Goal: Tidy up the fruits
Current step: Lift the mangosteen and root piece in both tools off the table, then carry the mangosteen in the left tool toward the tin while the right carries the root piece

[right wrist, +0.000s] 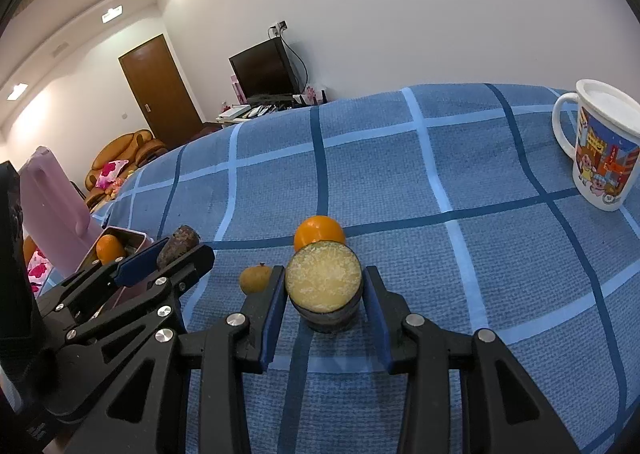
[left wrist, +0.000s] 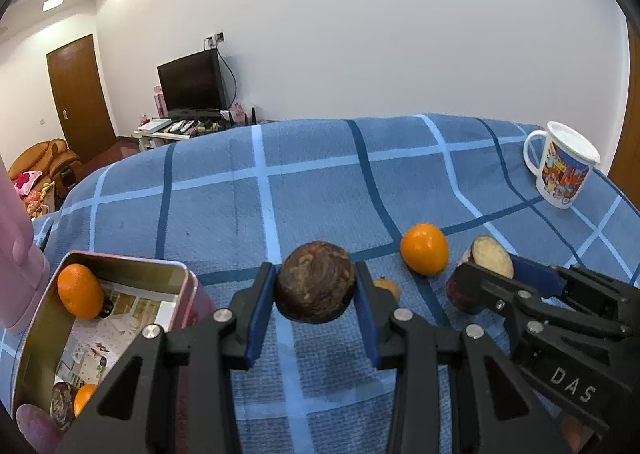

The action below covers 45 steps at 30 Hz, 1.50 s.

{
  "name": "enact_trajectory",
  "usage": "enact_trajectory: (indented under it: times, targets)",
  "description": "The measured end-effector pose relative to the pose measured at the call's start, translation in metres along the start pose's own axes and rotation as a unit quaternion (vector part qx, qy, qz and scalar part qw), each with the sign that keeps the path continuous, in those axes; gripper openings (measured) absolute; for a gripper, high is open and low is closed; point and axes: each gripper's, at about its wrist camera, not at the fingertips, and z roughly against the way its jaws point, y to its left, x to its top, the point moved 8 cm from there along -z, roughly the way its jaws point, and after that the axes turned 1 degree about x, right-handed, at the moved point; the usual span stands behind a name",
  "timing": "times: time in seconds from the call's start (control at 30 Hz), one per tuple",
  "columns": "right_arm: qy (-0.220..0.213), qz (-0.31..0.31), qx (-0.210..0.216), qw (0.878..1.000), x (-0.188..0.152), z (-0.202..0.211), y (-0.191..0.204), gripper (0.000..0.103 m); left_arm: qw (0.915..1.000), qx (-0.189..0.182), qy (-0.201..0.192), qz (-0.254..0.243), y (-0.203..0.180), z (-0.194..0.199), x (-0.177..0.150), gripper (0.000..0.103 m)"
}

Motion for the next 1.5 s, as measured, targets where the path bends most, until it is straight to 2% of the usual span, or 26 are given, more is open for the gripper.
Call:
enact_trajectory:
  times: [0.77, 1.5]
  targets:
    - [-0.026, 0.010, -0.003, 1.000, 0.003, 0.012, 0.005, 0.040, 0.9991, 0.010, -0.041, -0.007, 0.000, 0.017, 0.004, 0.040]
    - [-0.054, 0.029, -0.008, 0.998, 0.006, 0.023, 0.012, 0.040, 0.9980, 0.011, -0.062, -0.006, -0.003, 0.029, 0.003, 0.040]
